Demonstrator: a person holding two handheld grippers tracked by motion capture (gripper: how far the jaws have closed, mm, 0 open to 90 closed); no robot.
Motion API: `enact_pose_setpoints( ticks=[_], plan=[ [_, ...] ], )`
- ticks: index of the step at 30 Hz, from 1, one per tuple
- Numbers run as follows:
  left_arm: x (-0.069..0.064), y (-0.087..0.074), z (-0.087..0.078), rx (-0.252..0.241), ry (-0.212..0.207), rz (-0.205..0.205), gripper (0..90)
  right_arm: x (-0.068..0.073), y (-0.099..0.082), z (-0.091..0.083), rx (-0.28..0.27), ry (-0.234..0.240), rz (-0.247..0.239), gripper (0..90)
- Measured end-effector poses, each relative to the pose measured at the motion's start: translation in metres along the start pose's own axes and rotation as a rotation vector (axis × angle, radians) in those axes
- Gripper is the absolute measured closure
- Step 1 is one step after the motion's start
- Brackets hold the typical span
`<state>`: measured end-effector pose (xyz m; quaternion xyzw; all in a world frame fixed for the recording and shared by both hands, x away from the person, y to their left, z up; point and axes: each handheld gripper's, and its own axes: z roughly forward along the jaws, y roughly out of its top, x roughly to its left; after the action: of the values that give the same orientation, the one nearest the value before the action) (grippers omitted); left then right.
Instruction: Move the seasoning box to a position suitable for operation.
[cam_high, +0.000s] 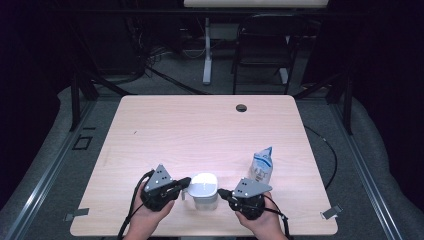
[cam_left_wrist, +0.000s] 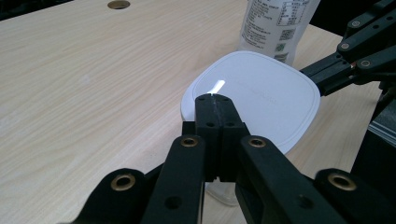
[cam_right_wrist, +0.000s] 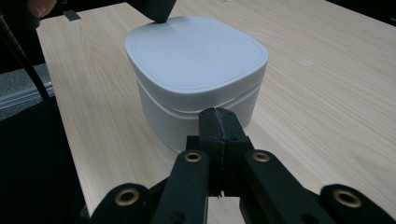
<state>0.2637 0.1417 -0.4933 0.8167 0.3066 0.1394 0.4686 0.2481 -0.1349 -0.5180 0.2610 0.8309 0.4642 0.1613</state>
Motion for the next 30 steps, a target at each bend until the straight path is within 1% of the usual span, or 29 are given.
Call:
enact_pose_setpoints(
  ticks=[8,16,17,19,20,21,25,28,29,30],
  plan=[
    [0.0,-0.001,-0.001,0.001,0.001,0.0,90.0,0.0,0.001,-0.001,-0.009,0.002,0.006,90.0],
    [0.001,-0.001,-0.002,0.006,0.007,-0.002,90.0,0.001,0.003,-0.001,-0.016,0.004,0.003,90.0],
    [0.002,-0.001,-0.004,0.003,0.011,-0.007,90.0,0.001,0.004,-0.001,-0.017,0.005,0.005,90.0],
    [0.008,-0.001,-0.011,-0.011,0.014,-0.038,89.4,0.0,0.004,-0.001,-0.019,0.014,0.009,90.0],
    [0.008,-0.001,-0.011,-0.011,0.014,-0.038,88.9,0.0,0.005,-0.001,-0.015,0.011,0.005,90.0],
    [0.011,-0.002,-0.015,-0.019,0.024,-0.045,88.4,0.0,0.005,-0.001,-0.014,0.012,0.005,90.0],
    [0.013,-0.006,-0.017,-0.028,0.029,-0.057,85.0,0.0,0.008,0.0,-0.01,0.008,-0.001,90.0],
    [0.013,-0.008,-0.019,-0.027,0.027,-0.05,83.4,-0.001,0.01,0.0,-0.008,0.009,-0.002,90.0],
    [0.013,-0.009,-0.019,-0.028,0.031,-0.048,82.2,-0.001,0.012,-0.001,0.004,0.003,-0.012,90.0],
    [0.013,-0.01,-0.02,-0.029,0.035,-0.049,82.2,-0.001,0.012,-0.001,0.004,0.003,-0.012,90.0]
  ],
)
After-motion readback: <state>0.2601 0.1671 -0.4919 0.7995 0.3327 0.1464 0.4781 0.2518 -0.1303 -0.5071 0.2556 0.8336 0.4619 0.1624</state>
